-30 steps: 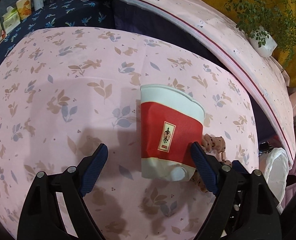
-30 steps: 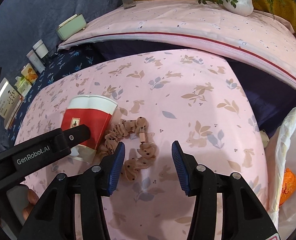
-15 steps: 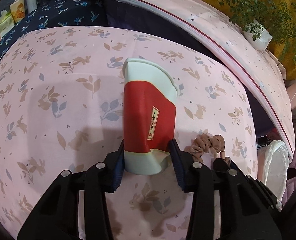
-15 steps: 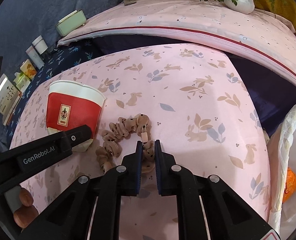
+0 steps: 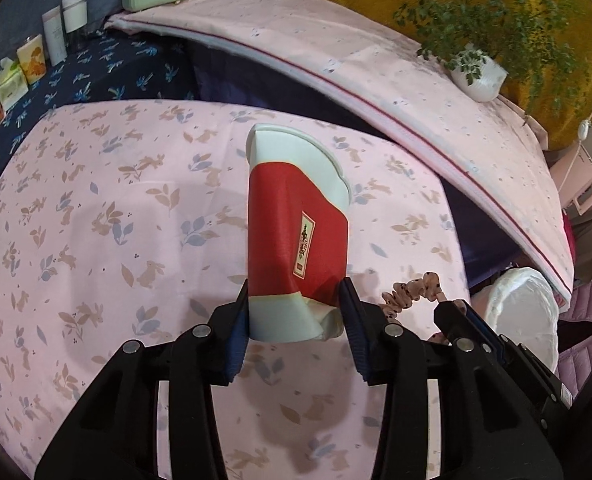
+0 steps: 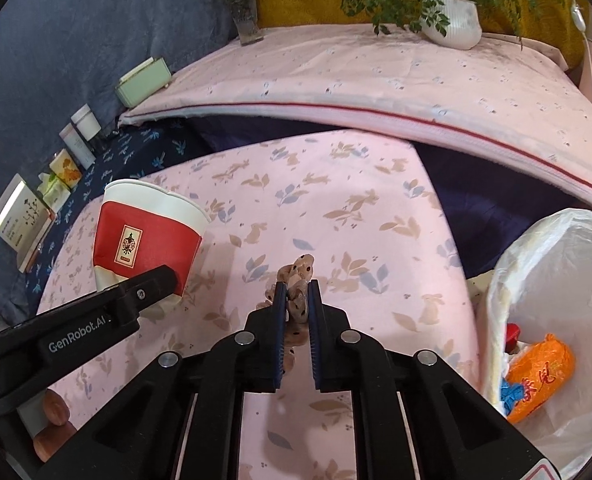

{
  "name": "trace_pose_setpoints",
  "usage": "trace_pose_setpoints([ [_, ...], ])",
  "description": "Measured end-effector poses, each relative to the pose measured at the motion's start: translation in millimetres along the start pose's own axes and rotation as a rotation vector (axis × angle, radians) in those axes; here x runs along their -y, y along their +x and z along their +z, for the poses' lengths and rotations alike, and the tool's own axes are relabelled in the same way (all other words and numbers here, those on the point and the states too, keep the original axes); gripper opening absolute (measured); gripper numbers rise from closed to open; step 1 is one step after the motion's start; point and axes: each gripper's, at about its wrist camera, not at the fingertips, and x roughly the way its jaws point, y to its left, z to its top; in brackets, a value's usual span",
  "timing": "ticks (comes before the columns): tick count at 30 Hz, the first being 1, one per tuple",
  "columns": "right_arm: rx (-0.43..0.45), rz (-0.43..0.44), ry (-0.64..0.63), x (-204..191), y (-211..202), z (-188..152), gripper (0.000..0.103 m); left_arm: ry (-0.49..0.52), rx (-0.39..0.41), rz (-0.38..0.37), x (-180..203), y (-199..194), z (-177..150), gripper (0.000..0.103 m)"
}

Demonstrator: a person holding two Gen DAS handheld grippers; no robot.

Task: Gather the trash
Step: 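Carry the cup and scrunchie over the bin and release both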

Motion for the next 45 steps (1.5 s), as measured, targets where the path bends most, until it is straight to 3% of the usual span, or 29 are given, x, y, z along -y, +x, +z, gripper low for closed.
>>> trace_pose_setpoints([
  [21,0.169,-0.049,0.107,76,-101,-1,0.01,0.187,0.063,-0.074,104,-62,-31,0.04],
  [45,0.239,-0.168,0.333,207,-156,-38,0.01,0.424,-0.001,-0.163,233,-50,-76,0.041],
])
